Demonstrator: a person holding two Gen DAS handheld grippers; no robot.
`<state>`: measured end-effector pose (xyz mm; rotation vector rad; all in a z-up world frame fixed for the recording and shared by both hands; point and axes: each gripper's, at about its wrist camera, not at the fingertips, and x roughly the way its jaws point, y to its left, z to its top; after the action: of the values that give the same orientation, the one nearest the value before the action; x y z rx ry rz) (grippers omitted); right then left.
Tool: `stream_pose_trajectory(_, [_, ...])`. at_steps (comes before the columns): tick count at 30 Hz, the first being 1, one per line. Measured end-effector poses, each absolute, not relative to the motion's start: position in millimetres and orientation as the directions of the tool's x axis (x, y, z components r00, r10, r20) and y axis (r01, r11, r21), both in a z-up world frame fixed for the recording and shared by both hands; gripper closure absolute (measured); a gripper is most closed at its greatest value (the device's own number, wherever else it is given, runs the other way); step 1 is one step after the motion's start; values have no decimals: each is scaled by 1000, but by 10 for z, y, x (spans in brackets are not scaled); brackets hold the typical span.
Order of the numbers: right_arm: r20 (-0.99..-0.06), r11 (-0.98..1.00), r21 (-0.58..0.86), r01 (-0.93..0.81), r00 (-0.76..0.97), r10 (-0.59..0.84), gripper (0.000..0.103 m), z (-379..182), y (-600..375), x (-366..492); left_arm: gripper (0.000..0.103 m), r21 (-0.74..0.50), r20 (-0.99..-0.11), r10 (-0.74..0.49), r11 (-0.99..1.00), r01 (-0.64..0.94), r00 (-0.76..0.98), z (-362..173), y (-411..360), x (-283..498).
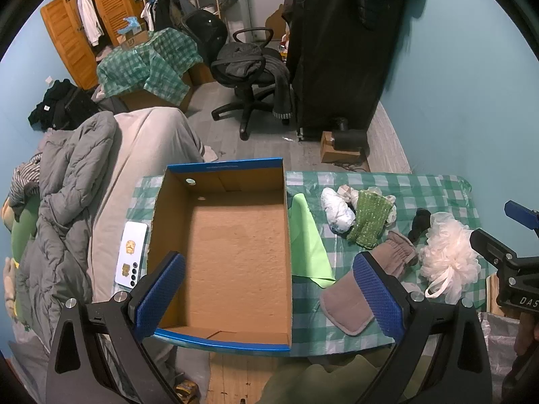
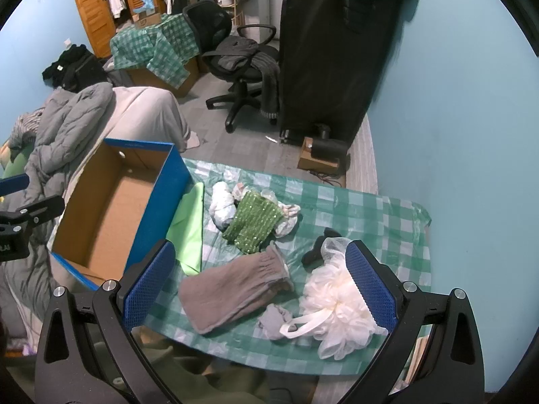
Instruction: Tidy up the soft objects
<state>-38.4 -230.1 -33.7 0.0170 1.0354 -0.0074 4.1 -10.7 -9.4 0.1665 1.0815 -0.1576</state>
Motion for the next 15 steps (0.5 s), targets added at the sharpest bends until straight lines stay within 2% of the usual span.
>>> stream_pose_trajectory(15, [-862,1000,12,15,507,2,3,-331,-2304,-370,2,59,-887,-46,976,211,460,-99,-122,43])
